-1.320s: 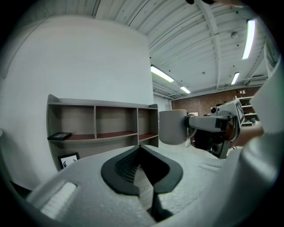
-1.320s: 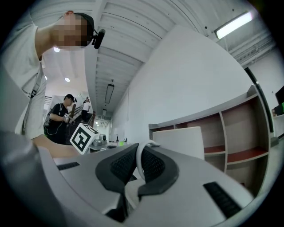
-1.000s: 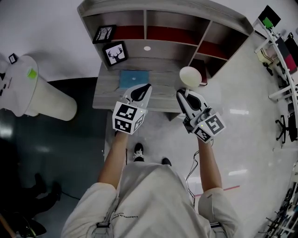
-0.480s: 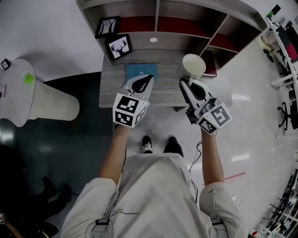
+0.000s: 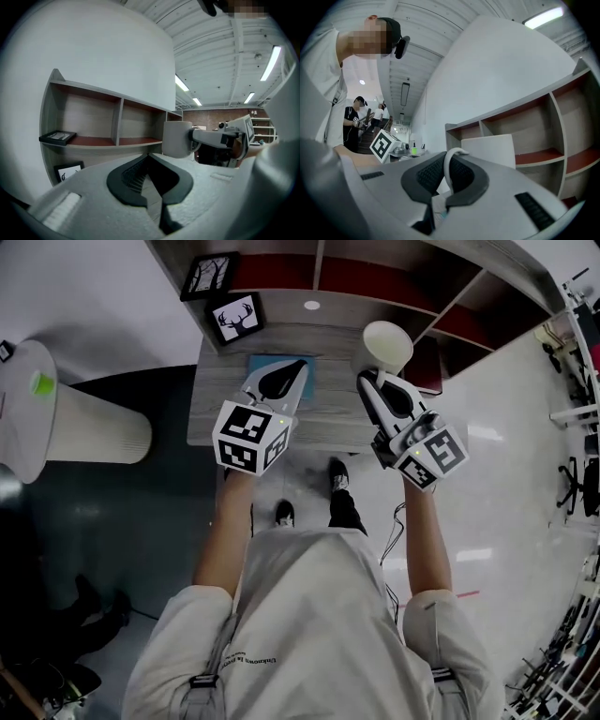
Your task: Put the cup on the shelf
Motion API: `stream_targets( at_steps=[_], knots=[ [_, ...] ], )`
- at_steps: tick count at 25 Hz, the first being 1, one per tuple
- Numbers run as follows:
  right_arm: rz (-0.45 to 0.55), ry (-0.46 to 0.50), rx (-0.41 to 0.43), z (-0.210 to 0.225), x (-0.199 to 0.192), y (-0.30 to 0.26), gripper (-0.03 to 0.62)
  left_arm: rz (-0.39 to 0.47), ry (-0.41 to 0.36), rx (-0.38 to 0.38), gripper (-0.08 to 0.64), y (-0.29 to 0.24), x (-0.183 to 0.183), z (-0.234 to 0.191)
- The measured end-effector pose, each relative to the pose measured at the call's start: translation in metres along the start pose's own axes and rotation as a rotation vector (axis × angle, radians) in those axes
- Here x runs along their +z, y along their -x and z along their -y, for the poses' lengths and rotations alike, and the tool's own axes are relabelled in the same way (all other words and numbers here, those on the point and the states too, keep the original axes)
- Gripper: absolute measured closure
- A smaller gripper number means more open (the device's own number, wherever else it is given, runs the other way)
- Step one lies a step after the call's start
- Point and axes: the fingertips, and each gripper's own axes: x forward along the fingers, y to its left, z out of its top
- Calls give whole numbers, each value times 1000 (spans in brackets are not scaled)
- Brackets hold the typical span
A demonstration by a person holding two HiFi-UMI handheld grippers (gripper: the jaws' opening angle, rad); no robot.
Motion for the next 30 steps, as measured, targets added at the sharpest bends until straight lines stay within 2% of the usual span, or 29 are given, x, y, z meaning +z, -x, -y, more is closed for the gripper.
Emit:
stream_targets(
  at_steps=[3,14,24,30],
  knots=[
    [-7,-2,25,25,-5,-1,571,14,15,34,551,-24,10,-4],
    [19,-21,106,119,13,3,571,0,-39,104,551,-106,43,8],
    [19,-22,243,152,17,-1,571,7,-52,192,551,-148,57,20],
    [28,-22,239,168,20,-16,571,14,-57,195,551,-158,62,20]
  ],
)
